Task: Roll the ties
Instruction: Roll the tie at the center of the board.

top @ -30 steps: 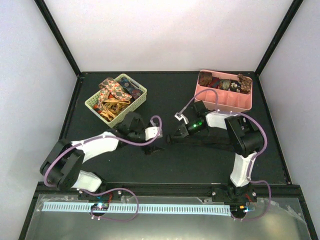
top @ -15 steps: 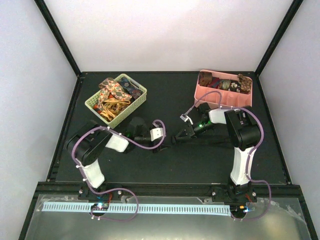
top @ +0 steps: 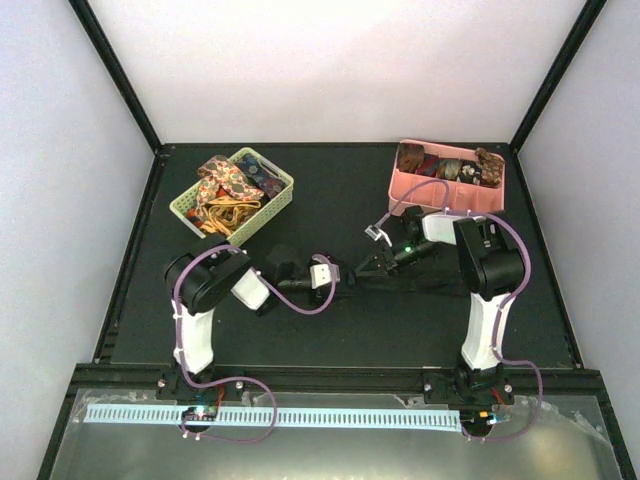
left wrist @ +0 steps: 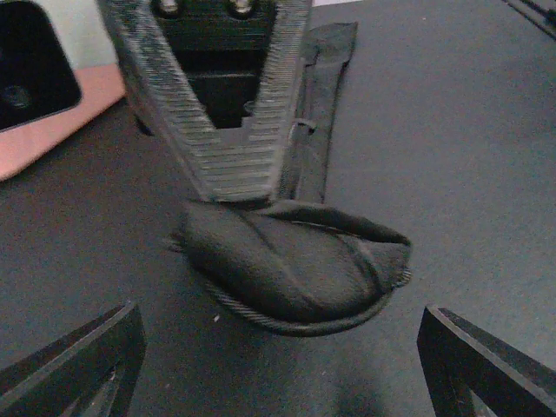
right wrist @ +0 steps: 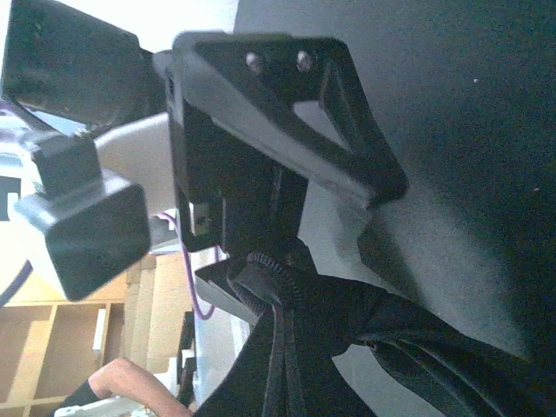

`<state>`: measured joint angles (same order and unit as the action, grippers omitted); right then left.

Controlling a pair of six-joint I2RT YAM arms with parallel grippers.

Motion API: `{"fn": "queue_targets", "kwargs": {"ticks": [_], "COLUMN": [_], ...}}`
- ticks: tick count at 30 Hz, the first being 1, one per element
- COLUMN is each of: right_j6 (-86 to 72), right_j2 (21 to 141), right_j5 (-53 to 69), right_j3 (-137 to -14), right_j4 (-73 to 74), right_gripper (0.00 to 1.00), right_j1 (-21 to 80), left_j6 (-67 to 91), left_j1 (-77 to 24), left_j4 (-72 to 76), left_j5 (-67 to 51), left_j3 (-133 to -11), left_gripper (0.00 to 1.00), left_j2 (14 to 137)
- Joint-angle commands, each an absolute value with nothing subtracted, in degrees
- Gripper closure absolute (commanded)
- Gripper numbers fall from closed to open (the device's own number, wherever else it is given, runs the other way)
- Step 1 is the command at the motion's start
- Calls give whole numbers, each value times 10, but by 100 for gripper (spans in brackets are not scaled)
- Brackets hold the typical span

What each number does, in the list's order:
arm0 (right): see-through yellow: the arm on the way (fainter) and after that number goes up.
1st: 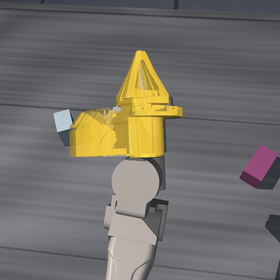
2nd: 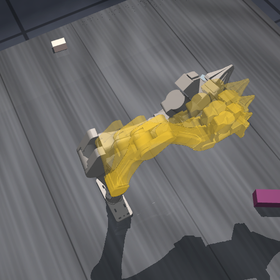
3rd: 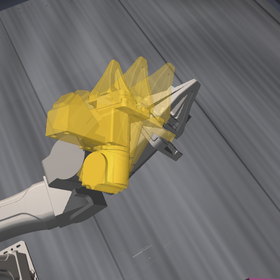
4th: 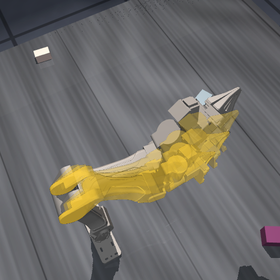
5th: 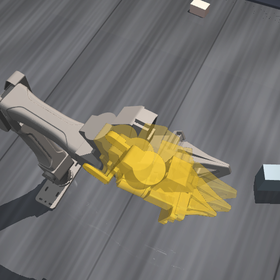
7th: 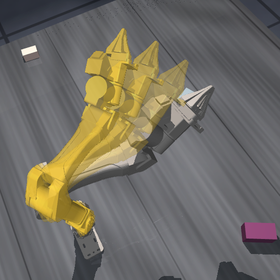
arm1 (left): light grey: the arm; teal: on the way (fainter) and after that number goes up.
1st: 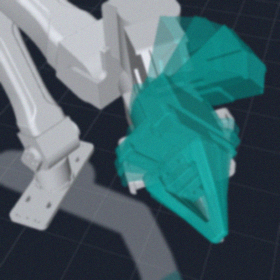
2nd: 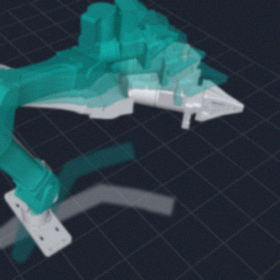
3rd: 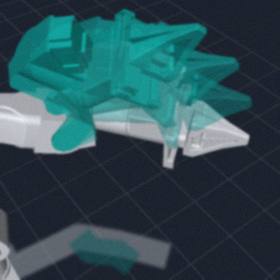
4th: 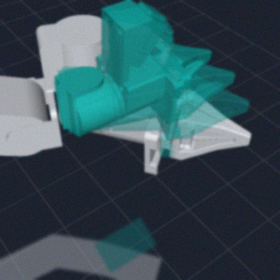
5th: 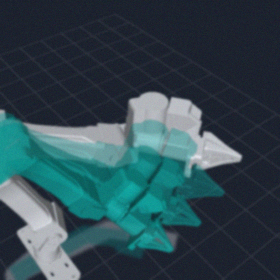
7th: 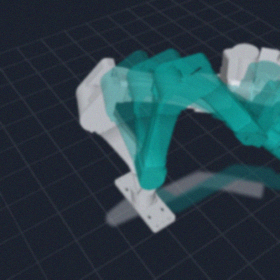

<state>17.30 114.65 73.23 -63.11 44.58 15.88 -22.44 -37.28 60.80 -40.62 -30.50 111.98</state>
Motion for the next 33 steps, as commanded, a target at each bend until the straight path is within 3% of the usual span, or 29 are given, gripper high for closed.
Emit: {"fn": "queue_targets", "kwargs": {"ticks": [1,10,15,20,26,33], "right_j6": [238,258,250,176,83,55], "right_j2": [1157,1163,1160,1137,1087,997], "right_j5": [772,787,791,766,695,602], "right_j3": [-648,-650,-646,-617,-576,-540], "right_j4": [510,534,527,449,338,311], "right_gripper": [98,98,98,98,97,68], "right_j1": [149,149,149,149,142,136], "left_j6": [-223,-212,-207,-214,-267,-335], "left_j1": [-391,-411,-421,-421,-422,-424], "left_j4": [686,716,707,654,406,54], "left_j5": [-406,-386,-378,-373,-368,-290], "left_j3": [-309,-324,-322,-318,-356,-464], "left_gripper": [12,23,46,62,75,75], "left_j2": [1139,1138,1116,1077,1006,995]}}
